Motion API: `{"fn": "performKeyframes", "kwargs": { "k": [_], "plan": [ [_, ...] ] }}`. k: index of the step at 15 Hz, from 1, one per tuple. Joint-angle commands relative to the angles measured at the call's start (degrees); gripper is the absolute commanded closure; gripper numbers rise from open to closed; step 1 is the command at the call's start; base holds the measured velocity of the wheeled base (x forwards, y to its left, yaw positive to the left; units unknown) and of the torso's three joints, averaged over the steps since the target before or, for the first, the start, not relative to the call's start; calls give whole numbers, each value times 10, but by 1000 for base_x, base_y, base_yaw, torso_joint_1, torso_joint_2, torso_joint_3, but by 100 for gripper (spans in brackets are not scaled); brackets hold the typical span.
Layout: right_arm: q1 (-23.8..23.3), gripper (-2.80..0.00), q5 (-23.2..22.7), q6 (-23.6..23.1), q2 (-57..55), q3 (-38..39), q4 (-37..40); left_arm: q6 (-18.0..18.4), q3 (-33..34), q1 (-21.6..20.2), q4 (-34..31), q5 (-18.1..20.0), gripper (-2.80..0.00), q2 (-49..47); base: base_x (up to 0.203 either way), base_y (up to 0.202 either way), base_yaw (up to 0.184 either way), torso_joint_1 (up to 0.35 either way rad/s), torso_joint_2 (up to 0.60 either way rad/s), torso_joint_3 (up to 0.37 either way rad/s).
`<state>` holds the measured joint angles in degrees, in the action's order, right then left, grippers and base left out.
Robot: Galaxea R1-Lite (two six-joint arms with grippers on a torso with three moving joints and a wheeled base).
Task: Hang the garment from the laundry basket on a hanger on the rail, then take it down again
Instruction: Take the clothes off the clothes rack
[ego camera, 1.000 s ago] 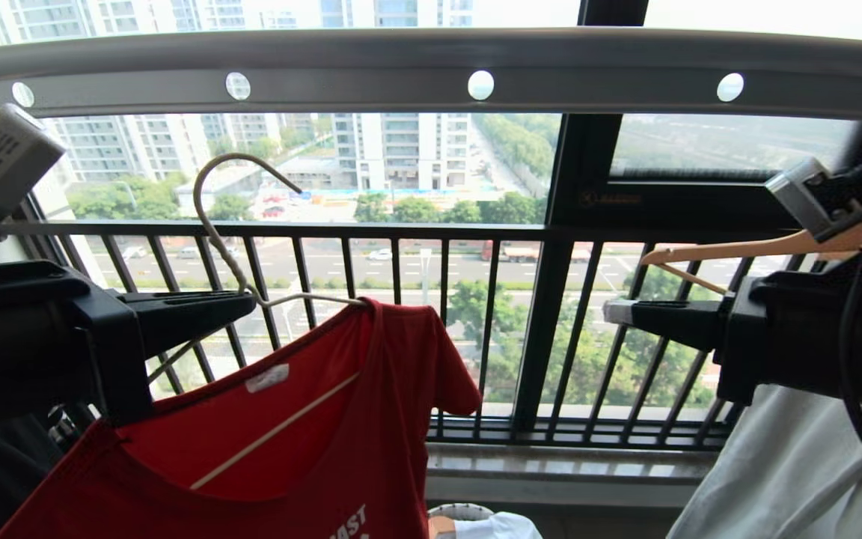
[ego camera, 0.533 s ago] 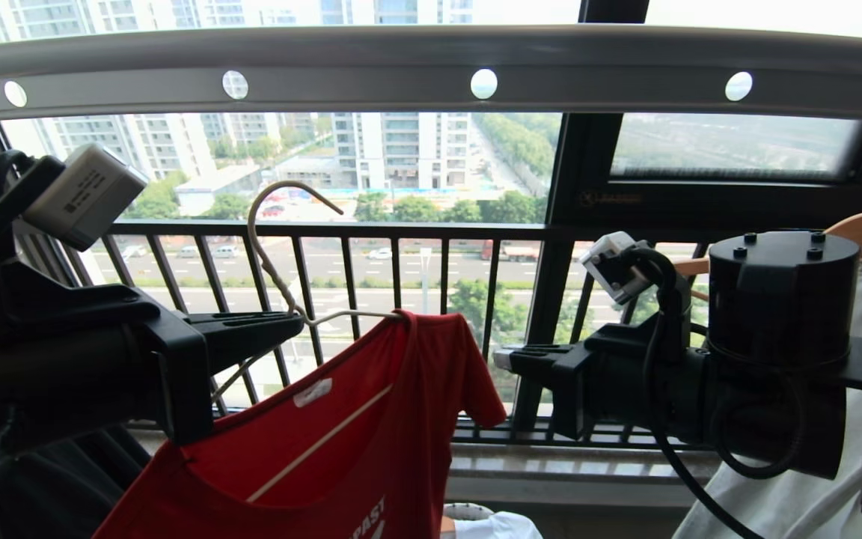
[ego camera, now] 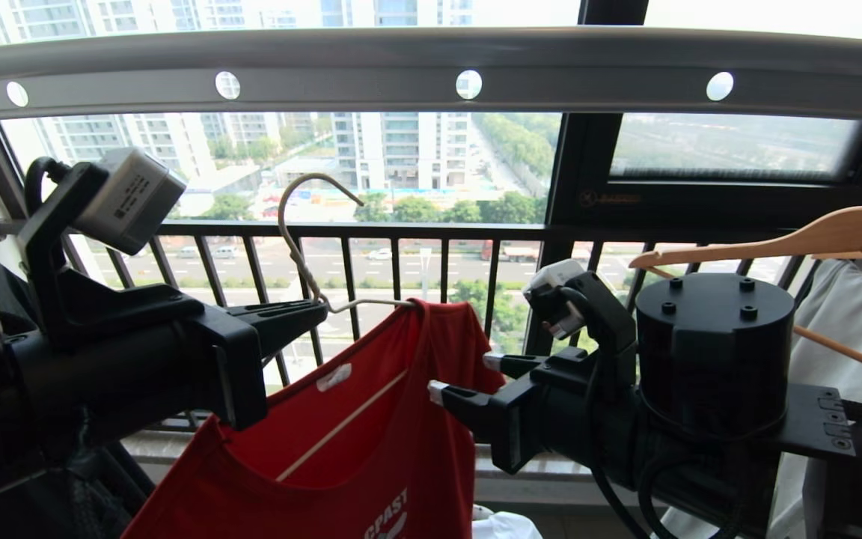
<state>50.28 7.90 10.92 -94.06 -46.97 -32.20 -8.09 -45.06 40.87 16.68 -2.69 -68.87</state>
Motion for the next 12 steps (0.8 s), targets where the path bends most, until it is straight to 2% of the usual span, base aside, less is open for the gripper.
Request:
{"fn": "performKeyframes", "kwargs": {
  "k": [1,7,12],
  "plan": [
    [4,-280,24,2,-10,-11,-4,-1,4,17,1,-3,0,-14,0,0,0,0,0,0],
    [3,-280,84,1,-83,-15,-94,-1,2,25,4,-3,0,-3,0,0,0,0,0,0],
    [-3,-280,102,0,-94,-22,-105,-1,2,30,4,-3,0,7,0,0,0,0,0,0]
  ]
}}
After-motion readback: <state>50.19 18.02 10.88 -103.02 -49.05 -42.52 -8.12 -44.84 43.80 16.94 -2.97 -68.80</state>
